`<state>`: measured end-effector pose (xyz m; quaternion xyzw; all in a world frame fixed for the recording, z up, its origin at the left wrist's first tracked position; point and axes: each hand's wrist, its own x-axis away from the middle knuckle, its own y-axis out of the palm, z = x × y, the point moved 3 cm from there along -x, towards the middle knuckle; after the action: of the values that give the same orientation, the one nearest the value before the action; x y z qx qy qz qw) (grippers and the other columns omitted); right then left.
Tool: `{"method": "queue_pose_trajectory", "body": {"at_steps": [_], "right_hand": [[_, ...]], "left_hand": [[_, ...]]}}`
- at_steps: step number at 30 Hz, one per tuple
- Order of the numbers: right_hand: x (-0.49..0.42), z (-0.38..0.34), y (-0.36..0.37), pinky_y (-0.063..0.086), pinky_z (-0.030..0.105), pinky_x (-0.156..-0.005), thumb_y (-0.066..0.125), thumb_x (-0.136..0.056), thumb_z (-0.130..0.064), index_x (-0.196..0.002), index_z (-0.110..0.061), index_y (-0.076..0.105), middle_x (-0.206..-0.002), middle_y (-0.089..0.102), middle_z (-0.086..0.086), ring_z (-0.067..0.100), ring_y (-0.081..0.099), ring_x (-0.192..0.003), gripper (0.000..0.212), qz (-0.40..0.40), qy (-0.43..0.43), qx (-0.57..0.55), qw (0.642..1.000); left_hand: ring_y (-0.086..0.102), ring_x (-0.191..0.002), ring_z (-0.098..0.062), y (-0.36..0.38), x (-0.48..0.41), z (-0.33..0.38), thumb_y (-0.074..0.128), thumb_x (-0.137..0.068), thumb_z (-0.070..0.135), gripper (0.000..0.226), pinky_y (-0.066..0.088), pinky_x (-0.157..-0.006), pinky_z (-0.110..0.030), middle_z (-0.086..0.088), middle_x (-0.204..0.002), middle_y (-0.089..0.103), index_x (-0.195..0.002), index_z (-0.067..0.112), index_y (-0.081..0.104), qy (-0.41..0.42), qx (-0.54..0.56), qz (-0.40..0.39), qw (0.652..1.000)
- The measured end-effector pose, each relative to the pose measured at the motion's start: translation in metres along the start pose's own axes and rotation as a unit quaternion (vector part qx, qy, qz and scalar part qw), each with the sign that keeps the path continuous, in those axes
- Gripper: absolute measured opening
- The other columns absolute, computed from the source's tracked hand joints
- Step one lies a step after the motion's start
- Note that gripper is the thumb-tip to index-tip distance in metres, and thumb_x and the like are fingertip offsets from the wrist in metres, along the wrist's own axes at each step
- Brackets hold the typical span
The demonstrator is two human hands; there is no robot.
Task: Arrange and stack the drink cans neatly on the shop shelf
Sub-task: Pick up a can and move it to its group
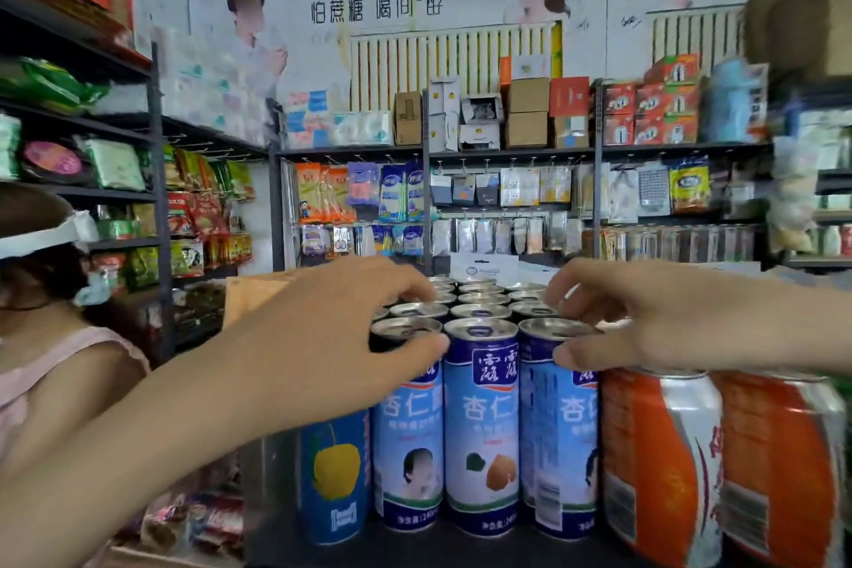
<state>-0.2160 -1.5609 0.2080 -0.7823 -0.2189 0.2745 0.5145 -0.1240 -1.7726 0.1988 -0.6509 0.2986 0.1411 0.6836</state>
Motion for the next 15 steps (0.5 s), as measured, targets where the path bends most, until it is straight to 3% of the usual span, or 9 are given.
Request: {"method": "queue_pose_trajectory", "body": {"at_steps": [5, 9, 11, 13, 15], "right_hand": [[-0.008, -0.002, 0.0, 0.05, 0.029, -0.08, 0.069, -0.074, -0.052, -0.106, -0.041, 0.049, -0.1, 0.056, -0.017, 0.006, 0.058, -0.087, 0.04, -0.036, 0.008, 0.014, 0.999], [-0.011, -0.005, -0.002, 0.052, 0.04, -0.078, 0.069, -0.066, -0.064, -0.103, -0.042, 0.053, -0.089, 0.056, -0.013, 0.022, 0.063, -0.087, 0.046, -0.045, 0.009, 0.014, 0.999], [-0.011, -0.006, -0.002, 0.051, 0.034, -0.077, 0.064, -0.062, -0.068, -0.103, -0.041, 0.05, -0.087, 0.056, -0.013, 0.013, 0.061, -0.083, 0.051, -0.038, 0.002, 0.035, 0.999], [-0.011, -0.008, -0.003, 0.051, 0.027, -0.077, 0.058, -0.054, -0.076, -0.103, -0.041, 0.047, -0.088, 0.058, -0.013, 0.003, 0.057, -0.082, 0.061, -0.039, -0.001, 0.057, 0.998], [-0.011, -0.008, -0.009, 0.052, 0.027, -0.078, 0.05, -0.045, -0.082, -0.102, -0.043, 0.048, -0.089, 0.06, -0.015, 0.0, 0.058, -0.082, 0.069, -0.051, 0.0, 0.063, 0.997]], "left_hand": [[0.045, -0.099, 0.011, 0.012, -0.021, 0.009, 0.046, -0.083, 0.06, 0.035, 0.035, -0.084, -0.007, 0.028, -0.107, 0.054, -0.112, 0.044, 0.054, 0.036, 0.011, -0.079, 0.996], [0.049, -0.09, 0.01, 0.014, -0.029, 0.015, 0.046, -0.081, 0.063, 0.039, 0.035, -0.076, -0.004, 0.026, -0.102, 0.057, -0.113, 0.043, 0.055, 0.038, 0.003, -0.09, 0.995], [0.053, -0.09, 0.007, 0.015, -0.033, 0.018, 0.047, -0.08, 0.064, 0.041, 0.04, -0.076, -0.007, 0.024, -0.103, 0.059, -0.115, 0.044, 0.054, 0.038, 0.001, -0.1, 0.994], [0.058, -0.088, 0.002, 0.015, -0.036, 0.02, 0.048, -0.078, 0.066, 0.041, 0.047, -0.078, -0.019, 0.022, -0.101, 0.062, -0.112, 0.045, 0.053, 0.038, 0.005, -0.113, 0.993], [0.059, -0.087, 0.004, 0.013, -0.041, 0.02, 0.047, -0.075, 0.068, 0.041, 0.047, -0.076, -0.017, 0.026, -0.097, 0.062, -0.109, 0.046, 0.051, 0.035, 0.019, -0.126, 0.991]]}}
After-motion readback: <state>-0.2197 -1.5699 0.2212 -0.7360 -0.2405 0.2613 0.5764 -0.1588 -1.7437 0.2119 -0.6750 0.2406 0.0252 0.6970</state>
